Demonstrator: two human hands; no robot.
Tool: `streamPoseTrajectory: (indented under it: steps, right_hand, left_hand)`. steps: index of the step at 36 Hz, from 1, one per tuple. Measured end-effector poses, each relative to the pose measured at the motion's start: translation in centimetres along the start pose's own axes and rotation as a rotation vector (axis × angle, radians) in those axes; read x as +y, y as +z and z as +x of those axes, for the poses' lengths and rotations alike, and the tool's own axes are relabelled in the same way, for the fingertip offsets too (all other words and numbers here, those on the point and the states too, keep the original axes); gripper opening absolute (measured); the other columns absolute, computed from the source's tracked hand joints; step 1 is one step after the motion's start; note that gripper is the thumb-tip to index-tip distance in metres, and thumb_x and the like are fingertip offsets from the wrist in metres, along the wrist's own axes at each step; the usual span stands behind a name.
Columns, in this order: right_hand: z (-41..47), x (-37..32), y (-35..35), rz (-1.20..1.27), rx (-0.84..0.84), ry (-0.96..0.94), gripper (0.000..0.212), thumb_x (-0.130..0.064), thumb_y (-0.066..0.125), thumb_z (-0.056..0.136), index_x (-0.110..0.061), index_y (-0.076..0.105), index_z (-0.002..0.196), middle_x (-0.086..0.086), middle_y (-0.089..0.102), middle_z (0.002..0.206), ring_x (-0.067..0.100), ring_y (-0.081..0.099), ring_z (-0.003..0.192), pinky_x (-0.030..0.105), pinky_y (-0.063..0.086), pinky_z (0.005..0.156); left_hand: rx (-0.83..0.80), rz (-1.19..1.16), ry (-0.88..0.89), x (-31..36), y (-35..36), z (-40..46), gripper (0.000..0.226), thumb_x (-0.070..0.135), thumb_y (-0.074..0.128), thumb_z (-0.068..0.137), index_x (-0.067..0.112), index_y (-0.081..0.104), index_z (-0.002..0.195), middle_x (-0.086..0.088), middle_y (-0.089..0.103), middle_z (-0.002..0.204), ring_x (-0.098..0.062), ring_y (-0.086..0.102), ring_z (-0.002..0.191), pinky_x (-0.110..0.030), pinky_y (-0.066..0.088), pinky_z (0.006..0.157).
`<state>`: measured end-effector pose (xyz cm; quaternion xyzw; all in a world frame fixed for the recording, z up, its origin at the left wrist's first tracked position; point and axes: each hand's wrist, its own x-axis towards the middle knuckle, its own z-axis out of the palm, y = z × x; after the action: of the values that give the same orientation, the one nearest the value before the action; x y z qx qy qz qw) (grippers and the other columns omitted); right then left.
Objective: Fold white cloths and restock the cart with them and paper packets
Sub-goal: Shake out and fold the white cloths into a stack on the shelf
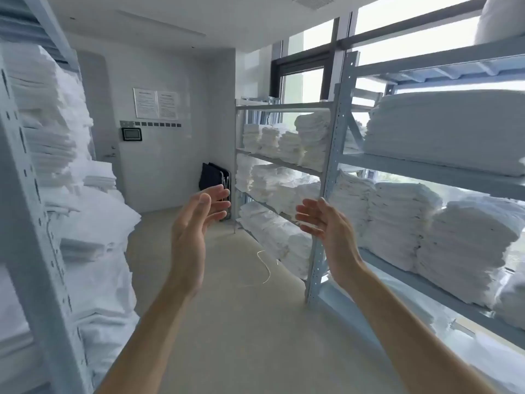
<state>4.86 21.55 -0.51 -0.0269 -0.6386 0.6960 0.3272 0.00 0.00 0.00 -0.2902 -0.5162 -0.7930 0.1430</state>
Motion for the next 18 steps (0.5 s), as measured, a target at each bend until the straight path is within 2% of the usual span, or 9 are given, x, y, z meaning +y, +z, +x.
streamPoseTrajectory:
  steps: [7,12,18]
  right_hand:
    - [4.5,1.0,-5.4,0.015,-0.004,-0.003,0.032,-0.025,0.044,0.104,-0.009,0.072,0.107,0.007,0.076,0.102,0.026,0.072,0.098,0.043,0.055,0.092]
    - [8.2,2.2,-9.4,0.043,-0.036,0.014,0.032,-0.022,0.044,0.103,-0.008,0.072,0.106,0.008,0.076,0.101,0.026,0.072,0.096,0.044,0.055,0.092]
    - [12.3,4.3,-11.2,0.085,-0.1,0.044,0.03,-0.017,0.045,0.1,-0.01,0.073,0.104,0.009,0.076,0.1,0.025,0.072,0.097,0.038,0.055,0.09]
  left_hand:
    - [-0.012,0.049,0.005,-2.9,6.7,2.2,0.035,0.036,0.044,0.098,0.014,0.068,0.112,-0.014,0.069,0.12,-0.036,0.062,0.115,-0.05,0.048,0.101]
    - [-0.003,0.057,0.001,-6.3,11.4,3.7,0.034,0.035,0.046,0.097,0.013,0.069,0.11,-0.016,0.07,0.115,-0.034,0.065,0.105,-0.052,0.049,0.097]
    - [0.068,0.099,0.003,-10.1,13.5,4.7,0.037,0.031,0.046,0.099,0.003,0.065,0.115,-0.018,0.07,0.114,-0.034,0.067,0.097,-0.047,0.052,0.09]
